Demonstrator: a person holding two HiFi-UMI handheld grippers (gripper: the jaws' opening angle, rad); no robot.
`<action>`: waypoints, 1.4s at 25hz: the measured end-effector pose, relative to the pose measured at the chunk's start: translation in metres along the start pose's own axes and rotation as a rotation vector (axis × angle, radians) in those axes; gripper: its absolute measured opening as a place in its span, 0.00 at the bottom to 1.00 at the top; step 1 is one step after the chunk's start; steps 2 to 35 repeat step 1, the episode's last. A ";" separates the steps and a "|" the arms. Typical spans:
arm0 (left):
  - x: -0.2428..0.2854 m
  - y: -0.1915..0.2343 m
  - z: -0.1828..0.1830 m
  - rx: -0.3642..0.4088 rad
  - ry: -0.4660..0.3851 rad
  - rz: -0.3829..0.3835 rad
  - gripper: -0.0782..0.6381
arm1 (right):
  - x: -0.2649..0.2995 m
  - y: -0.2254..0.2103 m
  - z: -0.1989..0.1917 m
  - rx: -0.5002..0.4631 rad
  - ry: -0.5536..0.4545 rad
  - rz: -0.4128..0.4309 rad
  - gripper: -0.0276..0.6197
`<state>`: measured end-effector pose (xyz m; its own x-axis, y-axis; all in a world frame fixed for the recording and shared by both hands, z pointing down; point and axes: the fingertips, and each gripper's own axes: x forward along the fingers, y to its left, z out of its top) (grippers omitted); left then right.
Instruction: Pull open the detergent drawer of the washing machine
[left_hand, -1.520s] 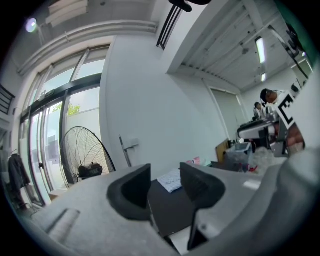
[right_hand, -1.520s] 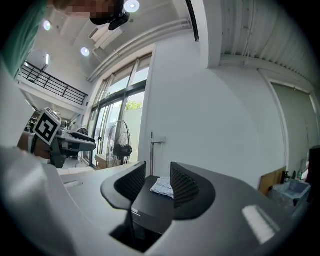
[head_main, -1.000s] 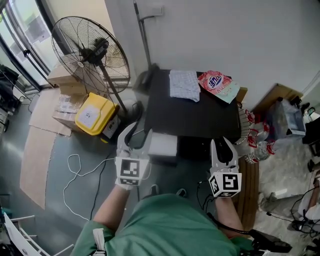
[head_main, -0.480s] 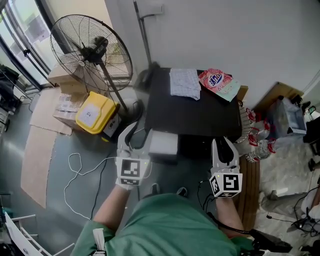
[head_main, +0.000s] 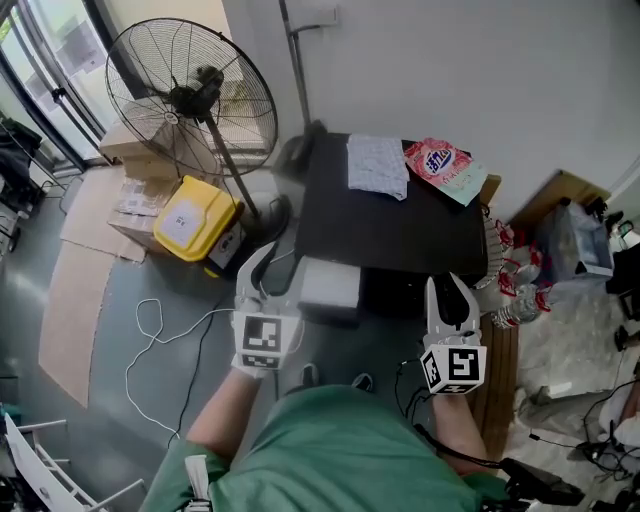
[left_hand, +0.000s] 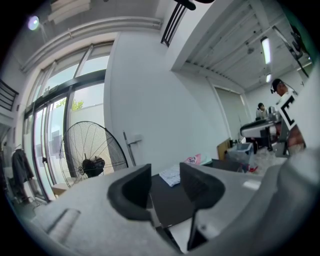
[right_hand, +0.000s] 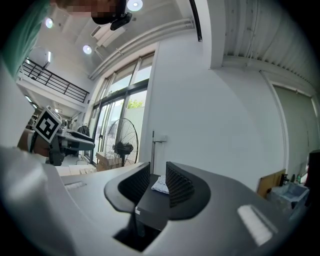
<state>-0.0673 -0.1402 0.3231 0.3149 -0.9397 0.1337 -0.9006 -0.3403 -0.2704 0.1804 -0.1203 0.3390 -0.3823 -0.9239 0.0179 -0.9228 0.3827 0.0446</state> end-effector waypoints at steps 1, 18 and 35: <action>-0.002 0.002 -0.001 -0.001 0.001 0.000 0.35 | 0.000 0.002 0.000 -0.004 -0.002 0.002 0.20; -0.002 0.002 -0.001 -0.001 0.001 0.000 0.35 | 0.000 0.002 0.000 -0.004 -0.002 0.002 0.20; -0.002 0.002 -0.001 -0.001 0.001 0.000 0.35 | 0.000 0.002 0.000 -0.004 -0.002 0.002 0.20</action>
